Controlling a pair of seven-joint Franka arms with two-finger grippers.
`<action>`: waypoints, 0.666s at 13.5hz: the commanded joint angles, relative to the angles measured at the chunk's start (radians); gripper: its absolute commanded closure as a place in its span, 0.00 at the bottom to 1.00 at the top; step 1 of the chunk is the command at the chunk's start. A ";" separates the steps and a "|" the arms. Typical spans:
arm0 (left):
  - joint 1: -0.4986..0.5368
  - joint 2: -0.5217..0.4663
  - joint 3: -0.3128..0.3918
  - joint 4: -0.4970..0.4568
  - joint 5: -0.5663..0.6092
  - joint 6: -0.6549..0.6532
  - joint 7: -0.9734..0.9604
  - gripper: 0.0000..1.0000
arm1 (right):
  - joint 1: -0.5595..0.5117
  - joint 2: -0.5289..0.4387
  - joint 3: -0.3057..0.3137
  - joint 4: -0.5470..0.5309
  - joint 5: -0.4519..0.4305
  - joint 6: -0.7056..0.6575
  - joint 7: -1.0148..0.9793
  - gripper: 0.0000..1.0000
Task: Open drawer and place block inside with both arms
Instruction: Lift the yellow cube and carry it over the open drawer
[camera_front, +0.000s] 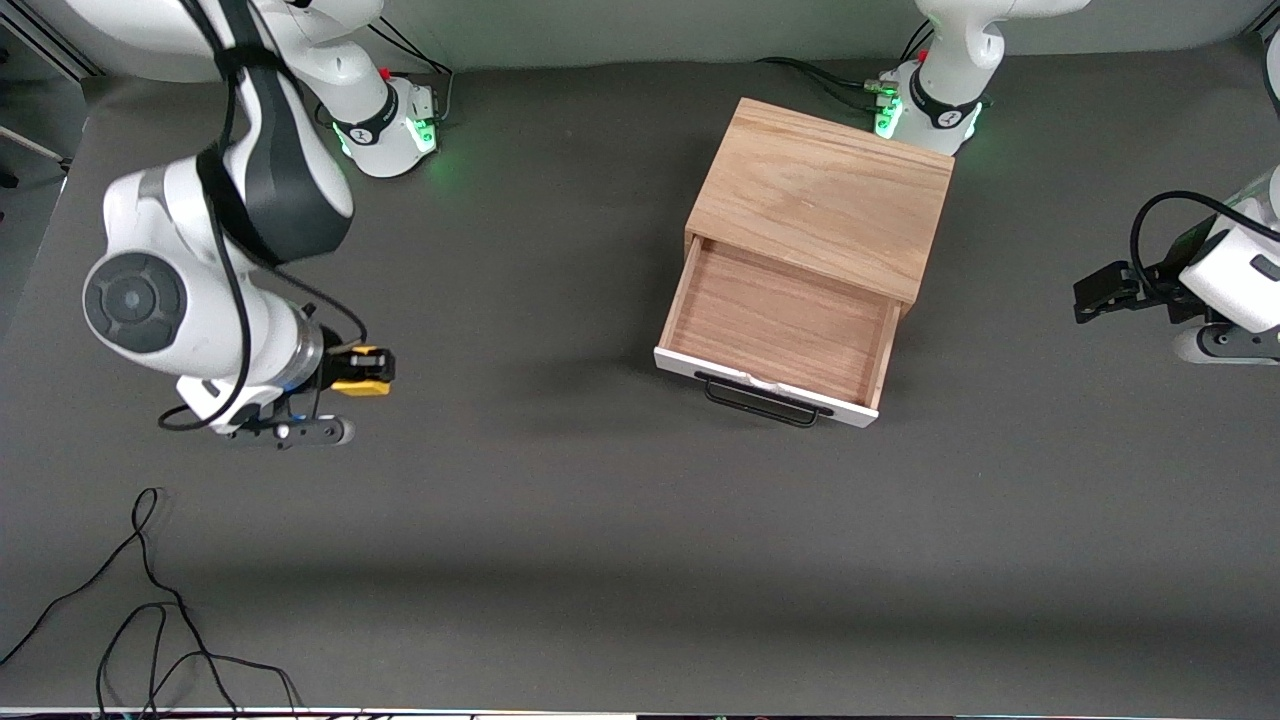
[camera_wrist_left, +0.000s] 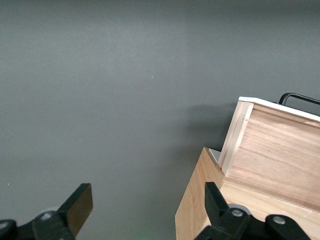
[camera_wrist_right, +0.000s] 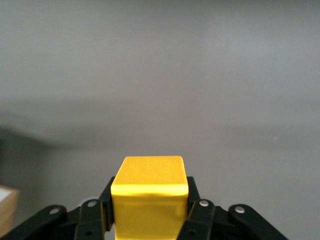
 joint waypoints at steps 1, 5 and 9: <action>-0.002 -0.005 0.001 0.000 0.013 0.009 0.015 0.00 | 0.058 0.023 -0.001 0.146 0.071 -0.069 0.115 1.00; -0.004 -0.005 0.000 0.000 0.013 0.009 0.015 0.00 | 0.225 0.048 0.001 0.221 0.071 -0.064 0.334 1.00; -0.002 -0.003 0.001 0.000 0.013 0.009 0.015 0.00 | 0.369 0.150 0.001 0.343 0.069 -0.040 0.494 1.00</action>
